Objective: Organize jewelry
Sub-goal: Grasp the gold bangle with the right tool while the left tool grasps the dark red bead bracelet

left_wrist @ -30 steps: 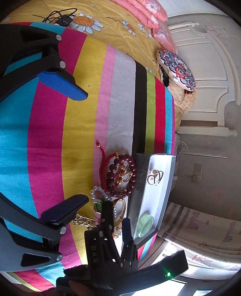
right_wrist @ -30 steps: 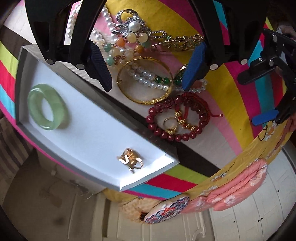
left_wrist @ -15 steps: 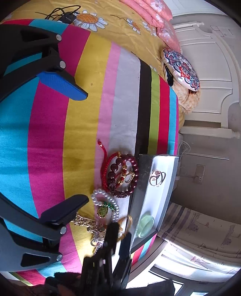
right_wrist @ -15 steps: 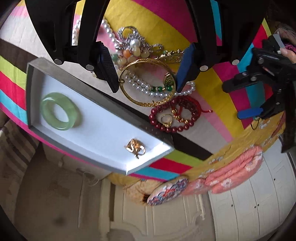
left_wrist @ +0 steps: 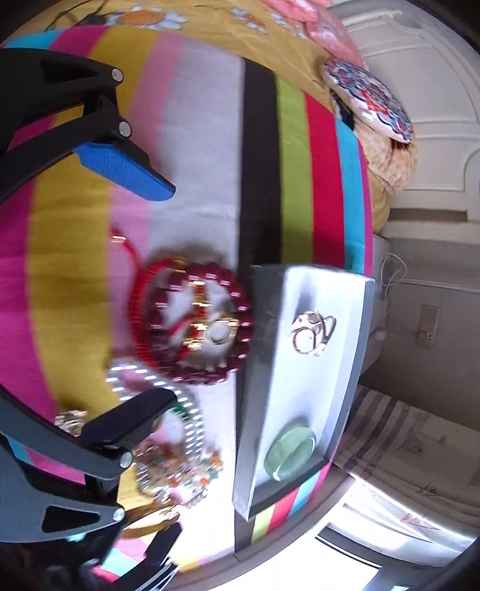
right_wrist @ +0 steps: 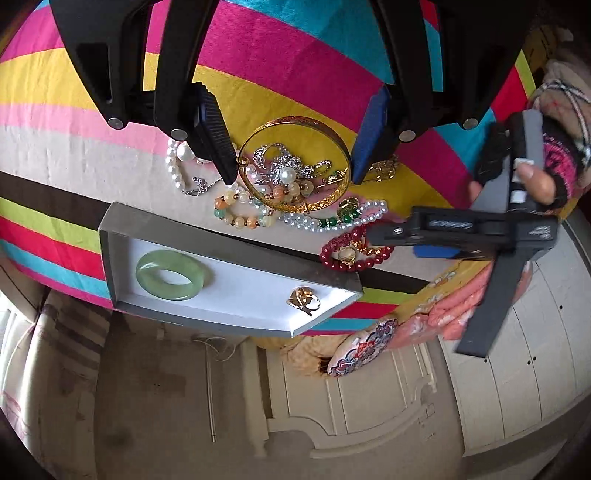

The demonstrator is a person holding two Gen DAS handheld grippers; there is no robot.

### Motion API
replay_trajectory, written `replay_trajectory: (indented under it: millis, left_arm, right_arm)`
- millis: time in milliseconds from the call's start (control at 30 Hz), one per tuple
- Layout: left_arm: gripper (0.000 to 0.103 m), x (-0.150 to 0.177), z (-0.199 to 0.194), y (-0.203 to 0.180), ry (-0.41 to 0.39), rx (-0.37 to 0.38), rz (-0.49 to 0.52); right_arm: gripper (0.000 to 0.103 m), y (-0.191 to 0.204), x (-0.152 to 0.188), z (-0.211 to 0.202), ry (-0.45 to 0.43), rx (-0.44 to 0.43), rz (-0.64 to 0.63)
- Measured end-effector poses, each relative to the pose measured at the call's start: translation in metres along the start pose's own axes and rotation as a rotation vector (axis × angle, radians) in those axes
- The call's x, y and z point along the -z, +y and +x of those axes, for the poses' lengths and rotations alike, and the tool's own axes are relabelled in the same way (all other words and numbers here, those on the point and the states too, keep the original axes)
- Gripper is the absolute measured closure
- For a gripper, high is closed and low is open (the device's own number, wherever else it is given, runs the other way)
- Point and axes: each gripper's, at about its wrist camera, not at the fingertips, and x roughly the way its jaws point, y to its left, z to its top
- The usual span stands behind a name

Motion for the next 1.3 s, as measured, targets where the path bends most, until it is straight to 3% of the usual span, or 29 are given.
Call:
replay_trajectory:
  millis: [233, 333, 400, 467, 533, 633, 800, 1000, 1067, 1167, 1300]
  left_arm:
    - [0.005, -0.024, 0.021, -0.016, 0.033, 0.004, 0.069]
    - [0.008, -0.022, 0.006, -0.006, -0.023, 0.050, 0.028]
    - [0.018, -0.020, -0.004, 0.004, -0.050, 0.079, 0.013]
    - [0.036, -0.020, -0.005, 0.012, -0.043, 0.049, 0.034]
    - [0.047, -0.020, -0.001, 0.017, -0.022, 0.009, 0.052]
    - [0.059, -0.022, 0.007, 0.024, 0.008, 0.019, 0.048]
    - [0.065, -0.026, 0.018, 0.012, 0.010, 0.027, 0.088]
    - [0.066, -0.032, 0.026, 0.003, 0.023, -0.016, 0.153]
    - [0.092, -0.033, 0.025, 0.005, 0.023, -0.008, 0.156]
    - [0.092, -0.030, 0.019, 0.008, 0.025, 0.017, 0.156]
    - [0.092, -0.023, -0.010, 0.004, -0.067, 0.041, 0.147]
  right_arm:
    - [0.042, -0.004, 0.001, 0.002, 0.000, -0.016, 0.017]
    - [0.042, -0.007, 0.002, -0.001, -0.014, -0.028, 0.032]
    - [0.042, -0.007, 0.002, -0.001, -0.015, -0.030, 0.035]
    - [0.042, -0.006, 0.002, 0.000, -0.014, -0.035, 0.033]
    - [0.042, -0.006, 0.002, -0.001, -0.014, -0.038, 0.033]
    - [0.042, -0.008, 0.003, -0.001, -0.019, -0.040, 0.038]
    - [0.042, -0.007, 0.003, -0.001, -0.014, -0.036, 0.040]
    - [0.042, -0.007, 0.003, -0.001, -0.011, -0.032, 0.045]
    - [0.042, -0.007, 0.003, -0.001, -0.010, -0.033, 0.047]
    - [0.042, -0.008, 0.003, -0.001, -0.012, -0.034, 0.048]
    - [0.042, -0.010, 0.003, -0.001, -0.013, -0.036, 0.055]
